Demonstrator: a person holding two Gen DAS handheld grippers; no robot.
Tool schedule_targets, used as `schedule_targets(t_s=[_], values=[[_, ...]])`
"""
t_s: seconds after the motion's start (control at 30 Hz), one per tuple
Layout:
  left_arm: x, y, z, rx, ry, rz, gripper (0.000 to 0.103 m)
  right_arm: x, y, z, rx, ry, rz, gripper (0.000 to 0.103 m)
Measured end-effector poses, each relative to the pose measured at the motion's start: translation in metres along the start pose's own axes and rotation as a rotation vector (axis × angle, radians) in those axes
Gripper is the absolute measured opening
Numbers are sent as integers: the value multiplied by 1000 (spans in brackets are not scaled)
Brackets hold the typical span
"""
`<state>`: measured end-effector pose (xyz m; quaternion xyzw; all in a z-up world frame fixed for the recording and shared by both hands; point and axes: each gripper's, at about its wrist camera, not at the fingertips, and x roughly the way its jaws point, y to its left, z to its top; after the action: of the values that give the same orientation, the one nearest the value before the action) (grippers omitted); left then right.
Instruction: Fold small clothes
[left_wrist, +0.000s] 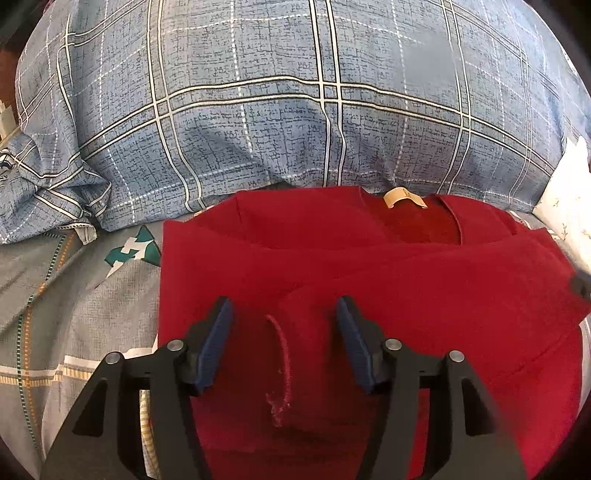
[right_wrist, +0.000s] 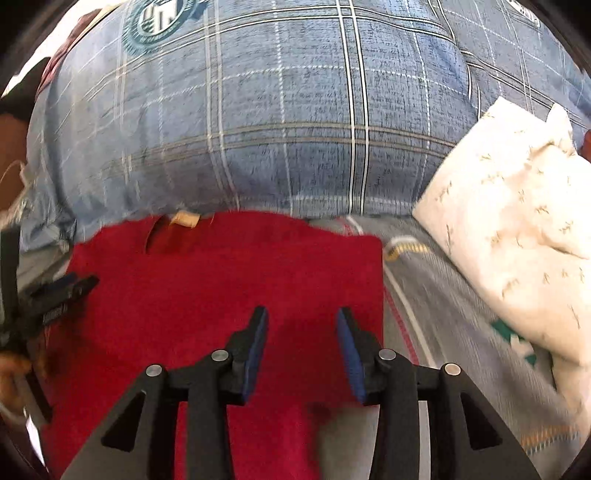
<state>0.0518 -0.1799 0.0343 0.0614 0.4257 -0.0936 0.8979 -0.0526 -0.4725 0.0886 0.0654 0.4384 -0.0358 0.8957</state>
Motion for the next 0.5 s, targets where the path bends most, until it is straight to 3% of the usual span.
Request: schedule_targets(t_s=[0.13, 0.37, 0.5], values=[[1, -2, 0, 1, -4, 7, 59, 0, -3, -14, -33, 31, -45, 37], [-7, 5, -4, -26, 13, -24, 62, -4, -6, -14, -21, 30, -35, 37], [-32, 17, -16, -41, 15, -67, 73, -28, -12, -22, 26, 22, -5, 40]])
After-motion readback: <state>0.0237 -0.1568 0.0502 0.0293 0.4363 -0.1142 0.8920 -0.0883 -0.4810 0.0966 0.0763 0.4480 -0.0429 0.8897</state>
